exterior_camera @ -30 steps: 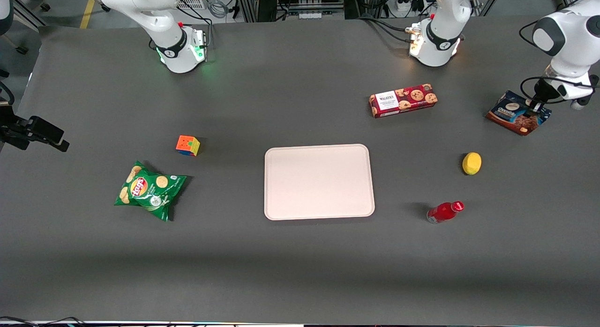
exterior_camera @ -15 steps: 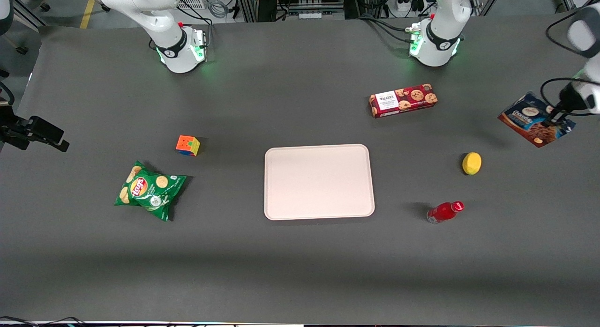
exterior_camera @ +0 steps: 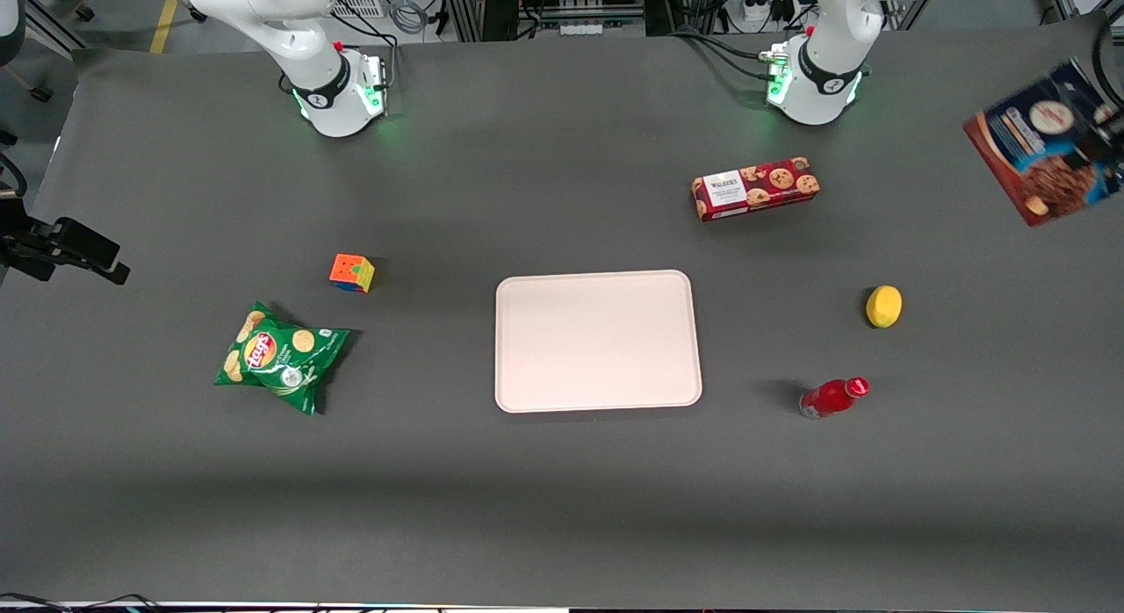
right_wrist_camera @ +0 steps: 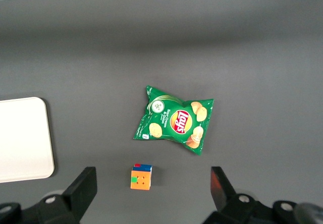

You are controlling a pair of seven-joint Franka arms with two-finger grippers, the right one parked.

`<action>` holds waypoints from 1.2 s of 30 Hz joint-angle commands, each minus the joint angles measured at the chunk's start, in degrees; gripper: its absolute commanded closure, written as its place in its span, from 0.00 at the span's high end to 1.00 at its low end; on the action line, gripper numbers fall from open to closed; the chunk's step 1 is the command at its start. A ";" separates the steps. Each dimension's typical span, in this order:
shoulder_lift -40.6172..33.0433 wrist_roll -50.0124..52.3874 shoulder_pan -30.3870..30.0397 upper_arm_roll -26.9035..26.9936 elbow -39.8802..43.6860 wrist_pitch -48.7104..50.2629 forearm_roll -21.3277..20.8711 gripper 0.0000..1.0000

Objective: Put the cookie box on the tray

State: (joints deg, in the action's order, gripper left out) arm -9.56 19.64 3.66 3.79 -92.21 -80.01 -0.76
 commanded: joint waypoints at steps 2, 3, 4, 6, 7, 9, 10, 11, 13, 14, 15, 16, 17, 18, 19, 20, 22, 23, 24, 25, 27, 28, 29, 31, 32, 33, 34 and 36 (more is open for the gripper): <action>8.15 -1.71 0.73 -9.49 9.94 5.75 4.62 0.00; 8.42 -1.45 0.82 -10.98 9.51 4.96 5.24 0.00; 9.03 -1.45 0.99 -12.39 9.42 4.69 6.03 0.00; 11.66 -1.28 1.26 -14.85 9.33 3.38 8.22 0.00; 12.71 -1.27 1.43 -15.73 9.24 2.50 8.58 0.00; 15.44 -1.19 1.96 -18.45 8.19 -1.00 8.85 0.00; 16.23 -0.93 2.05 -19.43 7.14 -3.20 9.02 0.00; 17.02 -0.40 2.14 -20.57 5.91 -5.57 8.94 0.00; 18.17 1.44 2.66 -22.50 2.14 -11.97 8.85 0.00; 18.61 2.15 2.84 -23.12 0.12 -15.23 8.67 0.00; 18.79 2.76 2.93 -23.82 -2.34 -19.18 8.58 0.00; 19.05 3.12 2.93 -24.44 -4.19 -22.00 8.58 0.00; 19.40 3.29 2.93 -25.14 -6.30 -25.51 8.50 0.00; 19.84 3.30 2.93 -25.58 -7.88 -27.98 8.23 0.00; 20.28 3.38 2.93 -25.76 -9.38 -30.44 8.14 0.00; 20.89 3.38 2.93 -25.85 -10.53 -32.64 8.06 0.00; 22.38 3.47 3.19 -25.85 -12.29 -37.04 7.36 0.00; 23.09 3.65 3.19 -25.85 -13.08 -39.15 6.92 0.00; 23.97 3.91 3.19 -25.85 -14.04 -41.34 6.22 0.00; 24.67 4.26 3.19 -25.85 -14.84 -43.54 5.25 0.00; 26.17 4.61 3.19 -25.85 -16.51 -48.02 3.14 0.00; 27.04 4.88 3.11 -25.85 -17.12 -50.13 2.18 0.00; 27.92 5.40 3.11 -25.85 -17.56 -52.42 1.38 0.00; 29.94 6.80 3.11 -25.85 -17.83 -55.76 -0.37 0.00; 30.82 7.42 3.11 -25.85 -17.83 -57.26 -1.43 0.00; 31.79 8.04 3.11 -25.85 -17.74 -58.40 -2.48 0.00; 32.58 9.00 3.19 -25.85 -17.74 -59.46 -3.62 0.00; 33.55 10.85 3.19 -25.85 -17.74 -61.05 -5.65 0.00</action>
State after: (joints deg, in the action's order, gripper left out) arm 21.51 25.88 6.83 -21.84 -110.00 -136.69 -1.67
